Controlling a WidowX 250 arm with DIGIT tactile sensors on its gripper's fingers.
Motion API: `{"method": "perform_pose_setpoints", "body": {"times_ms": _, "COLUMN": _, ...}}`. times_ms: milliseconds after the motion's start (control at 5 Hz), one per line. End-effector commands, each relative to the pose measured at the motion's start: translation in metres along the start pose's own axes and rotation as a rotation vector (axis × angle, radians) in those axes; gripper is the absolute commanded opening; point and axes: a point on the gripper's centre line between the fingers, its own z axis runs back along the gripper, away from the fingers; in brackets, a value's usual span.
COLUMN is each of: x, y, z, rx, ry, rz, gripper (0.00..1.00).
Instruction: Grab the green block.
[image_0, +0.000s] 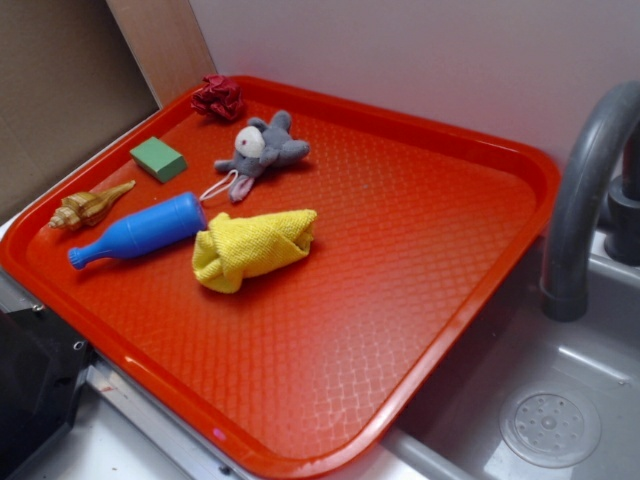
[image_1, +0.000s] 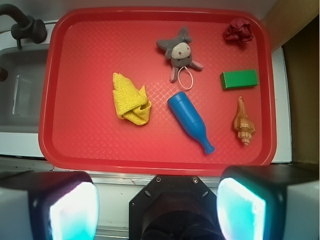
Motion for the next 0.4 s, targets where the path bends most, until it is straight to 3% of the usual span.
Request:
{"method": "perform_pose_setpoints", "body": {"times_ms": 0, "x": 0.0, "y": 0.0, "z": 0.0, "rx": 0.0, "ry": 0.0, "rz": 0.0, "gripper": 1.0}}
{"method": "perform_pose_setpoints", "body": {"times_ms": 200, "x": 0.022, "y": 0.013, "z": -0.015, "rx": 0.02, "ry": -0.055, "rz": 0.247, "gripper": 1.0}}
